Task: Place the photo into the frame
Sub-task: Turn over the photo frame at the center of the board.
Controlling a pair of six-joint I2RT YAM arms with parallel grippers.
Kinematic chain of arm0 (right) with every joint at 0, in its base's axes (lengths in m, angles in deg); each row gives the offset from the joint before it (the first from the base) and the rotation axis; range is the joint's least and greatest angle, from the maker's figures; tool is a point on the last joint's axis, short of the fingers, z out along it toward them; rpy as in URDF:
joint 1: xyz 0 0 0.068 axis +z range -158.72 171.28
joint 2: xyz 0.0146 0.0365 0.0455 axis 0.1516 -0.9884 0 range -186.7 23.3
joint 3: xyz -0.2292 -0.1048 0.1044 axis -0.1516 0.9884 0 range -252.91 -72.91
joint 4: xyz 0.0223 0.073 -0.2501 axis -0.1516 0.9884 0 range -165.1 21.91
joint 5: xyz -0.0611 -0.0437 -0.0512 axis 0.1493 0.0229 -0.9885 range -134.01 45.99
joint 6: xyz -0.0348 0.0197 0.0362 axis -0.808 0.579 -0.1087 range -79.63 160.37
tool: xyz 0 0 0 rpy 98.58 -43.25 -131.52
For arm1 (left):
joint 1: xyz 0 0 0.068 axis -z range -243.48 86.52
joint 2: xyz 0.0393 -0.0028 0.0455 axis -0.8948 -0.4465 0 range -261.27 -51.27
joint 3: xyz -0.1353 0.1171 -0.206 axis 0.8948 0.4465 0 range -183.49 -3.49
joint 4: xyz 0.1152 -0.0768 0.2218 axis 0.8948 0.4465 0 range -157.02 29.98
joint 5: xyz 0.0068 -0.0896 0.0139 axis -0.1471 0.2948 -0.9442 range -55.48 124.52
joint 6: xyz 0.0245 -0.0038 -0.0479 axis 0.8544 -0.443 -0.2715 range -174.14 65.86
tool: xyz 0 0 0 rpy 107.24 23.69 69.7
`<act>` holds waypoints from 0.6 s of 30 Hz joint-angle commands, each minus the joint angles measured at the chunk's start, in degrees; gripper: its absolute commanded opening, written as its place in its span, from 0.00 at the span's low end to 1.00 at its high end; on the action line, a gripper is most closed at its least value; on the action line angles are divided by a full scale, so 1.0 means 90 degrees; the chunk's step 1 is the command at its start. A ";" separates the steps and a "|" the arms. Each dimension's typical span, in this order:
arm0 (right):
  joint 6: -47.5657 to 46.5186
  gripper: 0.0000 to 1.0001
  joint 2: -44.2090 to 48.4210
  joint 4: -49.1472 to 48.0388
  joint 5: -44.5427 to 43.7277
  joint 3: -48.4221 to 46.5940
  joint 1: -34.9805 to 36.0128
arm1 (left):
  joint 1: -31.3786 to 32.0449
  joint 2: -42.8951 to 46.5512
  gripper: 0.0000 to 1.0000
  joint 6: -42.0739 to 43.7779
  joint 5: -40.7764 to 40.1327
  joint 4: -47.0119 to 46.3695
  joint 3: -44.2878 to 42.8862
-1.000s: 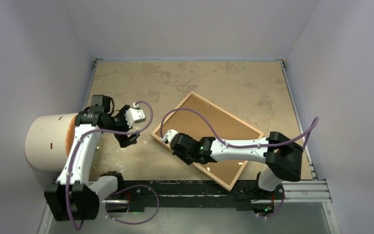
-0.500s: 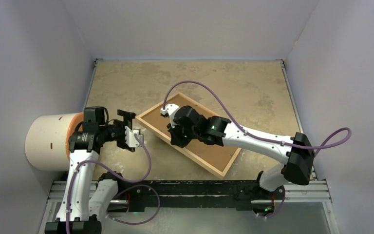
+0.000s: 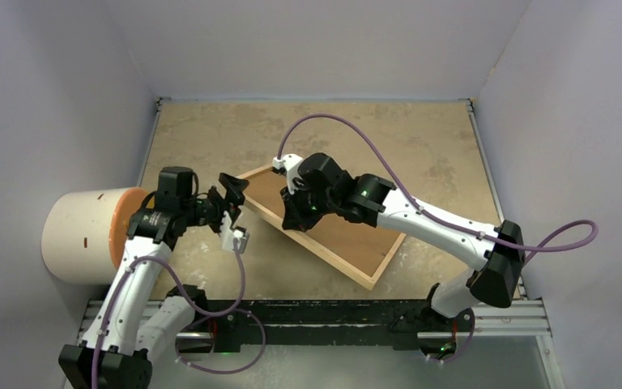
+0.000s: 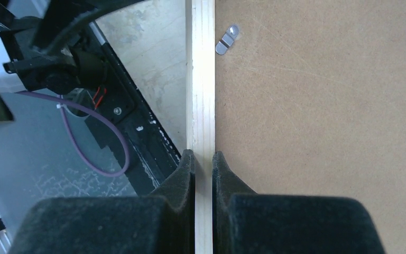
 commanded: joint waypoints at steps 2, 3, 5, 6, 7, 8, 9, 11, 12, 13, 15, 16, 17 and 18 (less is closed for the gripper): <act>0.0047 0.00 0.0016 -0.0180 0.0318 -0.0631 -0.0136 | 0.0732 -0.0407 0.76 -0.0372 -0.0494 -0.0781 -0.0188; 0.0047 0.00 -0.0004 -0.0138 0.0313 -0.0681 -0.0164 | 0.0875 -0.0528 0.71 -0.0482 -0.0588 -0.0837 -0.0252; 0.0027 0.00 -0.0039 -0.0041 0.0279 -0.0759 -0.0209 | 0.1058 -0.0716 0.58 -0.0759 -0.0771 -0.0922 -0.0445; 0.0009 0.00 -0.0042 -0.0014 0.0261 -0.0792 -0.0222 | 0.1133 -0.0811 0.51 -0.0914 -0.0857 -0.0927 -0.0553; 0.0000 0.00 -0.0041 0.0013 0.0221 -0.0814 -0.0252 | 0.1177 -0.0902 0.44 -0.1061 -0.0925 -0.0916 -0.0675; -0.0027 0.00 -0.0033 0.0063 0.0156 -0.0835 -0.0281 | 0.1196 -0.0982 0.38 -0.1220 -0.0961 -0.0891 -0.0785; -0.0070 0.00 -0.0037 0.0124 0.0078 -0.0859 -0.0298 | 0.1204 -0.1054 0.33 -0.1319 -0.0971 -0.0850 -0.0890; -0.0159 0.05 -0.0050 0.0264 -0.0149 -0.0920 -0.0324 | 0.1209 -0.1135 0.23 -0.1399 -0.0960 -0.0751 -0.1033; -0.0214 0.15 -0.0059 0.0359 -0.0290 -0.0943 -0.0314 | 0.1214 -0.1153 0.21 -0.1471 -0.0953 -0.0750 -0.1062; -0.0280 0.24 -0.0061 0.0465 -0.0435 -0.0968 -0.0322 | 0.1218 -0.1155 0.21 -0.1517 -0.0945 -0.0754 -0.1067; -0.0407 0.38 -0.0012 0.0624 -0.0695 -0.0982 -0.0313 | 0.1218 -0.1132 0.20 -0.1560 -0.0921 -0.0754 -0.1068; -0.0482 0.44 0.0019 0.0644 -0.0898 -0.0973 -0.0315 | 0.1218 -0.1127 0.20 -0.1593 -0.0902 -0.0749 -0.1075; -0.0628 0.49 0.0094 0.0669 -0.0942 -0.0964 -0.0316 | 0.1218 -0.1126 0.20 -0.1645 -0.0888 -0.0749 -0.1099; -0.0707 0.53 0.0140 0.0725 -0.0952 -0.0938 -0.0311 | 0.1218 -0.1132 0.20 -0.1681 -0.0864 -0.0727 -0.1127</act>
